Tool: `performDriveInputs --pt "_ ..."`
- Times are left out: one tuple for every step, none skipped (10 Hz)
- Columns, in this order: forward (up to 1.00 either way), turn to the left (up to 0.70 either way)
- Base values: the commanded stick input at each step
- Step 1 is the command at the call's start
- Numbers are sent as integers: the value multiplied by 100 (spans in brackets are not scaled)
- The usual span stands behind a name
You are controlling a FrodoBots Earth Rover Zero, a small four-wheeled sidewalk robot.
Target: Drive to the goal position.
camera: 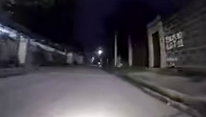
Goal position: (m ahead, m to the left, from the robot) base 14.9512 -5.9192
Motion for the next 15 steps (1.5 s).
performDriveInputs --pt "50 0" --pt "50 0" --pt "50 -42" --pt "50 -50" --pt "50 -25" --pt "50 -4" --pt "50 0" --pt "50 0" --pt "50 0" --pt "50 0" --pt "50 0" --pt "50 0" --pt "50 0" --pt "50 0" --pt "50 0"
